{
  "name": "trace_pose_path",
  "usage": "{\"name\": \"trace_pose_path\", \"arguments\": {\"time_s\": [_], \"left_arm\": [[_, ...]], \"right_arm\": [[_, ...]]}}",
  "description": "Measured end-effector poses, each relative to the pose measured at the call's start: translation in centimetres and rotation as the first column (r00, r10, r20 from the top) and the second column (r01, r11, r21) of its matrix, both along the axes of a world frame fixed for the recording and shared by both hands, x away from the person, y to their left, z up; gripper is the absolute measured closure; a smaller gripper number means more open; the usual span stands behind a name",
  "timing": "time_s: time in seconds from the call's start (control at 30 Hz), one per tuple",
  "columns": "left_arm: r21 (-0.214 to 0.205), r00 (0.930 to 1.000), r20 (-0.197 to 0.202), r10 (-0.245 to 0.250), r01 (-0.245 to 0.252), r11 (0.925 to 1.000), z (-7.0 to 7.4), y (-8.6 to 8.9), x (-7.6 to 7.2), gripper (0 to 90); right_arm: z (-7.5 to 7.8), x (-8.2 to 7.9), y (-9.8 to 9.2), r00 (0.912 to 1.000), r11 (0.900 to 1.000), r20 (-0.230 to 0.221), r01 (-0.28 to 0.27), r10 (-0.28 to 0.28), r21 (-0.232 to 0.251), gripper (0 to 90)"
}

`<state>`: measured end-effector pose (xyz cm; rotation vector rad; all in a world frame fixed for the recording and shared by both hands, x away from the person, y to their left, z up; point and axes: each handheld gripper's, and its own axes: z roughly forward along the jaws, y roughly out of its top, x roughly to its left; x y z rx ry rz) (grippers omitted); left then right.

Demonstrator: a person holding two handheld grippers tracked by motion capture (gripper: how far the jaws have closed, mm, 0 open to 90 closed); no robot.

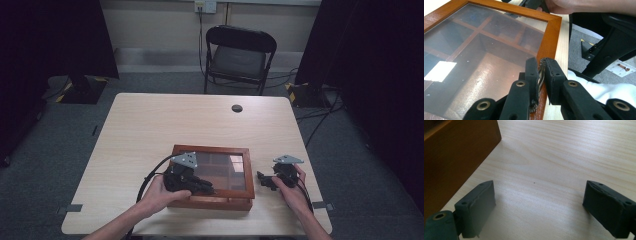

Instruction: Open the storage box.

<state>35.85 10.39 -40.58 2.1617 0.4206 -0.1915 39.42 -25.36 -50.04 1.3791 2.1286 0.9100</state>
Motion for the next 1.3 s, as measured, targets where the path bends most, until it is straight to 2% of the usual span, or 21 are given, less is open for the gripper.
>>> {"name": "trace_pose_path", "arguments": {"time_s": [0.07, 0.13, 0.17, 0.2, 0.27, 0.37, 0.57, 0.6, 0.63, 1.03, 1.3], "left_arm": [[0.011, 1.0, 0.001, -0.006, 0.006, 0.9999, 0.2, 0.0, 0.0, 81.2], [-0.004, 1.0, 0.0, -0.003, 0.003, 1.0, 0.3, 0.0, 0.1, 81.2], [0.007, 1.0, -0.001, -0.003, 0.003, 1.0, 0.4, 0.1, 0.1, 81.2], [-0.005, 1.0, -0.002, 0.002, -0.002, 1.0, 0.5, 0.1, 0.1, 81.2], [0.001, 1.0, -0.003, 0.005, -0.005, 1.0, 0.7, 0.1, 0.2, 81.2], [-0.011, 0.9998, -0.01, 0.014, -0.014, 0.9998, 0.9, 0.2, 0.3, 81.1], [0.001, 0.9999, -0.007, 0.016, -0.016, 0.9999, 0.9, -0.1, 0.3, 81.1], [0.016, 1.0, -0.004, 0.009, -0.009, 0.9998, 1.0, -0.2, 0.3, 81.1], [0.004, 0.9999, -0.005, 0.015, -0.015, 0.9999, 1.0, -0.2, 0.2, 81.2], [-0.029, 0.9995, -0.013, 0.03, -0.031, 0.9991, 1.9, 0.1, 0.7, 81.1], [-0.02, 0.9995, -0.011, 0.03, -0.03, 0.9993, 2.3, 0.0, 0.8, 81.1]], "right_arm": [[0.0, 0.0, 0.0, 1.0, 1.0, 0.0, 0.0, 0.0, 0.0, 9.8], [0.0, 0.0, 0.0, 1.0, 1.0, 0.0, 0.0, 0.0, 0.0, 9.8], [0.0, 0.0, 0.0, 1.0, 1.0, 0.0, 0.0, 0.0, 0.0, 9.8], [0.0, 0.0, 0.0, 1.0, 1.0, 0.0, 0.0, 0.0, 0.0, 9.8], [0.0, 0.0, 0.0, 1.0, 1.0, 0.0, 0.0, 0.0, 0.0, 9.8], [0.0, 0.0, 0.0, 1.0, 1.0, 0.0, 0.0, 0.0, 0.0, 9.8], [0.0, 0.0, 0.0, 1.0, 1.0, 0.0, 0.0, 0.0, 0.0, 9.7], [0.0, 0.0, 0.0, 1.0, 1.0, 0.0, 0.0, 0.0, 0.0, 9.7], [0.0, 0.0, 0.0, 1.0, 1.0, 0.0, 0.0, 0.0, 0.0, 9.8], [0.0, 0.0, 0.0, 1.0, 1.0, 0.0, 0.001, -0.001, -0.001, 9.8], [0.0, 0.0, 0.0, 1.0, 1.0, 0.0, 0.0, 0.0, 0.0, 9.8]]}}
